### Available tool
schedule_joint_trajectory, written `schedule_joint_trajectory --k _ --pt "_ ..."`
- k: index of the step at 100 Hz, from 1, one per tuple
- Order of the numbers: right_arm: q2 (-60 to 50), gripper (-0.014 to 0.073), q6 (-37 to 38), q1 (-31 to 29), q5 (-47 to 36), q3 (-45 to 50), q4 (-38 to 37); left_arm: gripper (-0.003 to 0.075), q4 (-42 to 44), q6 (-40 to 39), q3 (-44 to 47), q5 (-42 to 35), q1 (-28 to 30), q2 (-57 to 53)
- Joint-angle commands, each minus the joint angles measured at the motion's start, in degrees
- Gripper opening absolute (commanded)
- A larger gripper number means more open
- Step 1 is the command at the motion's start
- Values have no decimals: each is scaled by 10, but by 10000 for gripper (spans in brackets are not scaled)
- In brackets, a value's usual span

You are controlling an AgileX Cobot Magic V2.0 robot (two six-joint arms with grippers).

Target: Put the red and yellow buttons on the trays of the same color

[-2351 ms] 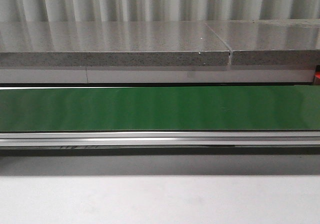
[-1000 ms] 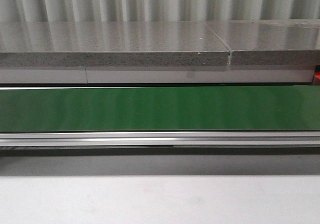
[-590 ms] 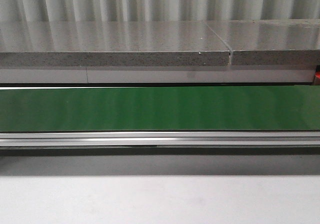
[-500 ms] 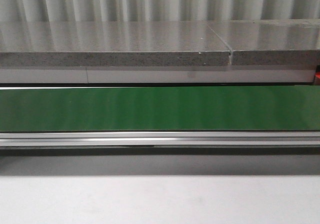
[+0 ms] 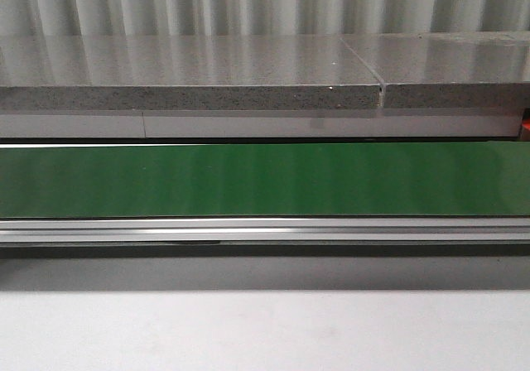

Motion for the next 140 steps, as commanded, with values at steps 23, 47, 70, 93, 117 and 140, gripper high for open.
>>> schedule_joint_trajectory --k 23,47,70,93,117,140 --pt "-92 592 -23 17 -13 48 8 -20 -13 -2 -14 -43 -3 2" --pt "-165 426 -31 17 -4 82 8 -20 -13 -2 -14 -43 -3 2" --pt "-179 -104 -32 17 1 89 8 -20 -13 -2 -14 -43 -3 2" --pt "-179 -120 -32 17 1 89 8 -20 -13 -2 -14 -43 -3 2" --pt "-179 -120 -32 17 1 89 8 -20 -13 -2 -14 -43 -3 2" --pt "-179 -120 -32 17 1 89 8 -20 -13 -2 -14 -43 -3 2"
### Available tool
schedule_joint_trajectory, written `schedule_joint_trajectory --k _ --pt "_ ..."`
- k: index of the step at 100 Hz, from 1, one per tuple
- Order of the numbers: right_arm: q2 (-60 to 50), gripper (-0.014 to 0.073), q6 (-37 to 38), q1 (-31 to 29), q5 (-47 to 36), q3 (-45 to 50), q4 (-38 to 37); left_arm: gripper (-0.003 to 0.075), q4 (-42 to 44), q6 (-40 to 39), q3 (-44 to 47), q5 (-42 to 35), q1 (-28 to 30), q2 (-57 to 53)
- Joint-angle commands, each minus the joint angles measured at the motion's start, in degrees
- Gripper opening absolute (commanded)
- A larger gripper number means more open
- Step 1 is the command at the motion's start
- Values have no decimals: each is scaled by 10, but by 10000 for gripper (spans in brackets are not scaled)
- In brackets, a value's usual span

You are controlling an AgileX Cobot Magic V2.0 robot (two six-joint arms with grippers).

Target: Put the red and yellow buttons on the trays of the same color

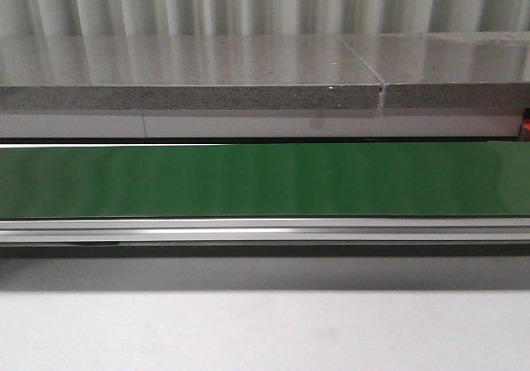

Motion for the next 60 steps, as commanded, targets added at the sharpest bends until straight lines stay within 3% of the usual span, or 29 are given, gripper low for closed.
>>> schedule_joint_trajectory --k 1,35,60 --pt "-1 -120 -7 0 -35 -15 8 -20 -13 -2 -14 -43 -3 2" --pt "-1 -120 -7 0 -45 -5 8 -20 -13 -2 -14 -43 -3 2" --pt "-3 -120 -7 57 -162 59 8 -20 -13 -2 -14 -43 -3 2"
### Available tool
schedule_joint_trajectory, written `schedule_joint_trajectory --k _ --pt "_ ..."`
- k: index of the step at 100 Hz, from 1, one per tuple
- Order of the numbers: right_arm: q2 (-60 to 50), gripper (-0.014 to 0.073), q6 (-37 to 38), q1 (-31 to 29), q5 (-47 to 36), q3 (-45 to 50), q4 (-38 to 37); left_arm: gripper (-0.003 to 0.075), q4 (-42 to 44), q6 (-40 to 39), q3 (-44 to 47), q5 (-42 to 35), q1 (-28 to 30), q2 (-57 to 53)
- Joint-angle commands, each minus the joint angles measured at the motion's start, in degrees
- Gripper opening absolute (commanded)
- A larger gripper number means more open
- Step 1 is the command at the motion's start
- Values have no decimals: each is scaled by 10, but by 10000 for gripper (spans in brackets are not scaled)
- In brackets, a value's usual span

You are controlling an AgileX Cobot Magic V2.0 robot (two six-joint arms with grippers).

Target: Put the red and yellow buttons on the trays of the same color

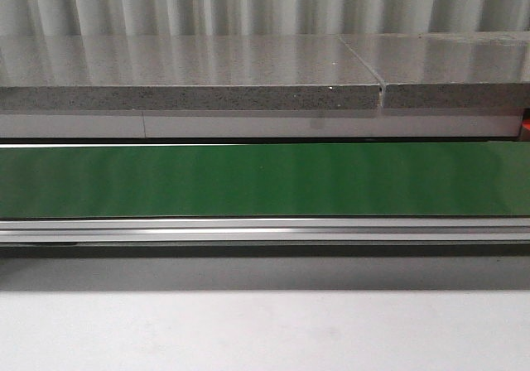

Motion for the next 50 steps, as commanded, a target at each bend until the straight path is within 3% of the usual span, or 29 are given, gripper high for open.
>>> schedule_joint_trajectory --k 1,18,50 --pt "-3 -120 -6 27 -100 11 8 -20 -13 -2 -14 -43 -3 2" --pt "-8 -120 -6 63 -197 50 8 -20 -13 -2 -14 -43 -3 2" --pt "-9 -120 -4 65 -210 55 8 -20 -13 -2 -14 -43 -3 2"
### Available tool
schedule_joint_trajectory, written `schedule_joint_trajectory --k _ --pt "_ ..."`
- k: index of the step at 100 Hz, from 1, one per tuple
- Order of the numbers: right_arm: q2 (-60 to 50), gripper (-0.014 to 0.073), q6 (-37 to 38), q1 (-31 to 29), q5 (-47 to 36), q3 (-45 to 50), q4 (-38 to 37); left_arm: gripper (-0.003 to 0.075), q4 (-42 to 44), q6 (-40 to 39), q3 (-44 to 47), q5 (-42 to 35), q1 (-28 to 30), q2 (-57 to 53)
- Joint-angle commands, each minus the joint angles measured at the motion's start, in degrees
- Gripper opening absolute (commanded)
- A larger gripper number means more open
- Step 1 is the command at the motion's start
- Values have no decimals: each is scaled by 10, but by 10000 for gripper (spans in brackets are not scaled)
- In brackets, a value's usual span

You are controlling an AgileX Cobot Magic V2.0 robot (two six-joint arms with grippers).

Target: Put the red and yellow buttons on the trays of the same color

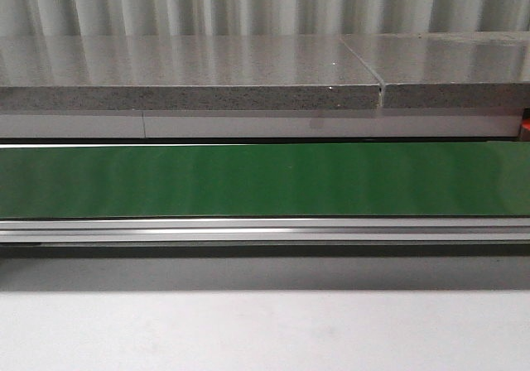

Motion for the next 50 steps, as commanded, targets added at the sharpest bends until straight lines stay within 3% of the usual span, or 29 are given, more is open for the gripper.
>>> schedule_joint_trajectory --k 1,23,50 --pt "-1 -120 -3 2 -45 -15 7 -20 -13 -2 -14 -43 -3 2" --pt "-57 -120 39 2 -24 -15 -49 -20 -13 -2 -14 -43 -3 2" --pt "-149 -120 174 1 -9 27 -169 -20 -13 -2 -14 -43 -3 2"
